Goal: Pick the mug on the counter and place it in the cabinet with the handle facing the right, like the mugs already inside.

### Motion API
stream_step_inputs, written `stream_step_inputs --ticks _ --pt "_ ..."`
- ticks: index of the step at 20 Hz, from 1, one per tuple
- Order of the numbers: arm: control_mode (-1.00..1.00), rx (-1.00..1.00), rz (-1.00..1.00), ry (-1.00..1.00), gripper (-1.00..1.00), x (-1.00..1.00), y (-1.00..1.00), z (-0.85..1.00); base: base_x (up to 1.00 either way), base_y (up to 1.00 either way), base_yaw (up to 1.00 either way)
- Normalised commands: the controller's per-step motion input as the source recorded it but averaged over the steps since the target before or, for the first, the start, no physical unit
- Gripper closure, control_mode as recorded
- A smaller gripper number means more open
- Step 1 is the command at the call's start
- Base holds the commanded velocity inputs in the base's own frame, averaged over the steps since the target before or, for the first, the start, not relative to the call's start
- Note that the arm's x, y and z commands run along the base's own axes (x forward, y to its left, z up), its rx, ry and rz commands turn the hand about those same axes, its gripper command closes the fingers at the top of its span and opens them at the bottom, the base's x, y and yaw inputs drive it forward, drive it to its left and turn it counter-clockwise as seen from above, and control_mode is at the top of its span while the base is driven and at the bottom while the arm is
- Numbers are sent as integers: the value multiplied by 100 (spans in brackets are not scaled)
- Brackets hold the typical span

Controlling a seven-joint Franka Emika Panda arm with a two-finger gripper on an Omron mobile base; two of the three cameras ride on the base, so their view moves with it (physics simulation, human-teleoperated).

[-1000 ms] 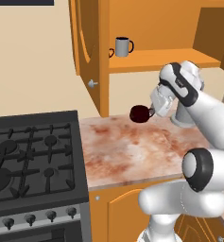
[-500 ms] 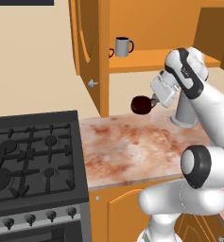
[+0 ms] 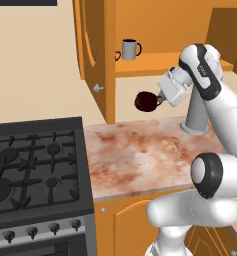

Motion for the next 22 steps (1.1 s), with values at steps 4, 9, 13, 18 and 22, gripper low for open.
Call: stream_step_inputs --ticks 4,9,13,18,22 --pt "-100 2 0 11 100 21 0 30 0 0 0" --pt "-100 30 0 2 100 25 0 -17 0 0 0" --pt "-100 13 0 2 100 5 0 24 0 0 0" --pt "-100 -2 8 9 100 10 0 33 0 0 0" --pt "-100 6 1 5 100 6 -4 9 0 0 0"
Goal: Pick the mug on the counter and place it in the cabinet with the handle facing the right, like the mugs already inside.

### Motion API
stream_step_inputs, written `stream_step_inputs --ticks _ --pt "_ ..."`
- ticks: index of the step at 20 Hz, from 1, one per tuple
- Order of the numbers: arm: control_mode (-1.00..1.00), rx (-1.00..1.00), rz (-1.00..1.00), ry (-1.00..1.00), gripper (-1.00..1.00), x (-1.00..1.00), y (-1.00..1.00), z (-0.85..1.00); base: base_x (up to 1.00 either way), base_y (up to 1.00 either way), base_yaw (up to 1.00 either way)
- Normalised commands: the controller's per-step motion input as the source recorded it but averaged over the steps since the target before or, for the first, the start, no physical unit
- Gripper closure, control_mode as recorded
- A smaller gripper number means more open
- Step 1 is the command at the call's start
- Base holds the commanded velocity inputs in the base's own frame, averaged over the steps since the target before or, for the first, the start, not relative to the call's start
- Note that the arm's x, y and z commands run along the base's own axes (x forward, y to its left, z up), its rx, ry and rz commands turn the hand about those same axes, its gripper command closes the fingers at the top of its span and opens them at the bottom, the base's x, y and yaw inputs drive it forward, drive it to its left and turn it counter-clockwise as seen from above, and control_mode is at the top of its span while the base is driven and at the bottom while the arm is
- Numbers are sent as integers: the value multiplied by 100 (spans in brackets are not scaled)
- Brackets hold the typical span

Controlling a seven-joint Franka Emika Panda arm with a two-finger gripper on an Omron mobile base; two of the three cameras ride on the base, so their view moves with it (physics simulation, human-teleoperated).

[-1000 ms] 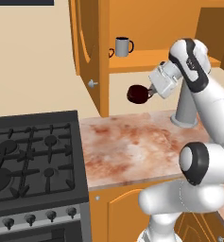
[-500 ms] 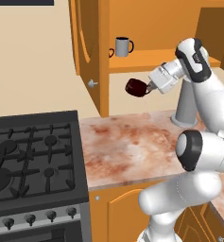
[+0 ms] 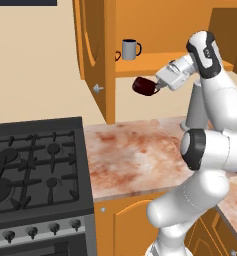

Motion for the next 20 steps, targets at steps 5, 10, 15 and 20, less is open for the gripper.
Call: stream_step_inputs --ticks 5,10,15,20 --pt "-100 3 1 1 100 26 -1 5 0 0 0" --pt "-100 0 0 0 100 39 -2 9 0 0 0" --pt "-100 1 0 0 100 33 -6 23 0 0 0" --pt "-100 2 0 -3 100 0 -1 27 0 0 0"
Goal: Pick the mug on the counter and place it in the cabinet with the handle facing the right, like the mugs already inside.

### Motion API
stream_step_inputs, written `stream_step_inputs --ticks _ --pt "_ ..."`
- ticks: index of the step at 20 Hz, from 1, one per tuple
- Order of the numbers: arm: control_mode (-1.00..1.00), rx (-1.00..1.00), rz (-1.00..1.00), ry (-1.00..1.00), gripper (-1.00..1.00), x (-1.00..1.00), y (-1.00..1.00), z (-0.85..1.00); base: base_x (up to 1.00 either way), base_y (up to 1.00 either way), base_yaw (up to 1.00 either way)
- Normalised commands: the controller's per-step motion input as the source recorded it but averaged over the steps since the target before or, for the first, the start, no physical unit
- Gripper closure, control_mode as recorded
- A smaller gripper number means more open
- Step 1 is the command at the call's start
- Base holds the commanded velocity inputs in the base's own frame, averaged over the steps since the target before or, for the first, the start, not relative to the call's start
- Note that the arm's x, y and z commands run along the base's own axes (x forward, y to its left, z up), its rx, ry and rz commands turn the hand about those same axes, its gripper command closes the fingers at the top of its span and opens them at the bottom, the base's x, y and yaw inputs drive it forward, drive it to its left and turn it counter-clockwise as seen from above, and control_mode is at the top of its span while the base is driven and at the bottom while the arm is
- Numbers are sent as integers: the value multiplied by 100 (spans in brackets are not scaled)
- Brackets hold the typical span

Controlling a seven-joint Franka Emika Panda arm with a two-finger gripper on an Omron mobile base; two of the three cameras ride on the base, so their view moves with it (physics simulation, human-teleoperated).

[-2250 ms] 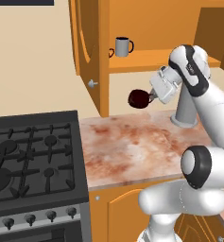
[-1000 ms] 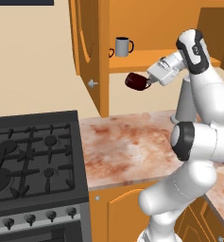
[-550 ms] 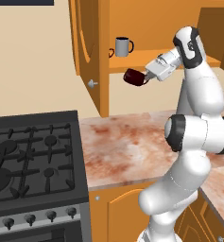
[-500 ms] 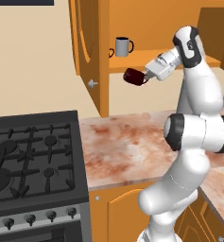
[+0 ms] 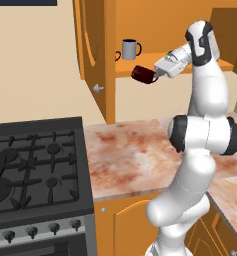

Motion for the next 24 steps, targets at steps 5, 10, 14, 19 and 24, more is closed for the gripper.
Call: stream_step_inputs --ticks 5,10,14,19,24 --pt "-100 0 0 -9 100 13 1 23 0 0 0" --pt "-100 0 -1 -2 100 41 0 13 0 0 0" --pt "-100 0 0 -2 100 49 0 4 0 0 0" --pt "-100 0 1 -1 100 45 -4 10 0 0 0" --pt "-100 1 1 -1 100 42 -5 16 0 0 0"
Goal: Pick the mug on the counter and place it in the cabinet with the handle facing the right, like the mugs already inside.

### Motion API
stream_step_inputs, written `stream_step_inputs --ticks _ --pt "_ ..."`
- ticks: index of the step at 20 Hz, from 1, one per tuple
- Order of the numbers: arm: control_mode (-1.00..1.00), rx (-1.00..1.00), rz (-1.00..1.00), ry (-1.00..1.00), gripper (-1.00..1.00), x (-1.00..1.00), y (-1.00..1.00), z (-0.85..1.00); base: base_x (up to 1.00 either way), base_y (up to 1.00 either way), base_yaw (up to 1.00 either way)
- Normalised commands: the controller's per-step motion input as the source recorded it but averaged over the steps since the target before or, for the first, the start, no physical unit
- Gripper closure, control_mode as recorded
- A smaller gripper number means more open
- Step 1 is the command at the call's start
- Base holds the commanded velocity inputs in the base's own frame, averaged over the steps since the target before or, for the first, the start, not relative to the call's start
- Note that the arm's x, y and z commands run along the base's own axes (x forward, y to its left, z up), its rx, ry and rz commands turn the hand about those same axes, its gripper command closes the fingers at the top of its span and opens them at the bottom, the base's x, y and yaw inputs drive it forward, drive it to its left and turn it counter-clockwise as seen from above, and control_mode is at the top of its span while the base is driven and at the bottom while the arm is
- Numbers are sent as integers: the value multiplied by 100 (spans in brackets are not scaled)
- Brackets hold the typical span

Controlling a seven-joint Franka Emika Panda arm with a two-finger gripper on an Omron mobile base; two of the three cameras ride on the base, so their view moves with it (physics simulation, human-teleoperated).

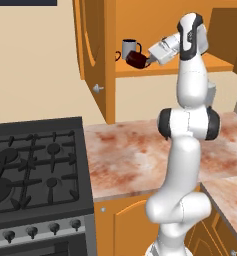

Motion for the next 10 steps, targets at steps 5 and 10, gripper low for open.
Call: stream_step_inputs --ticks 5,10 --pt "-100 0 0 0 100 20 -1 0 0 0 0" --pt "-100 0 0 0 100 17 -1 -2 0 0 0"
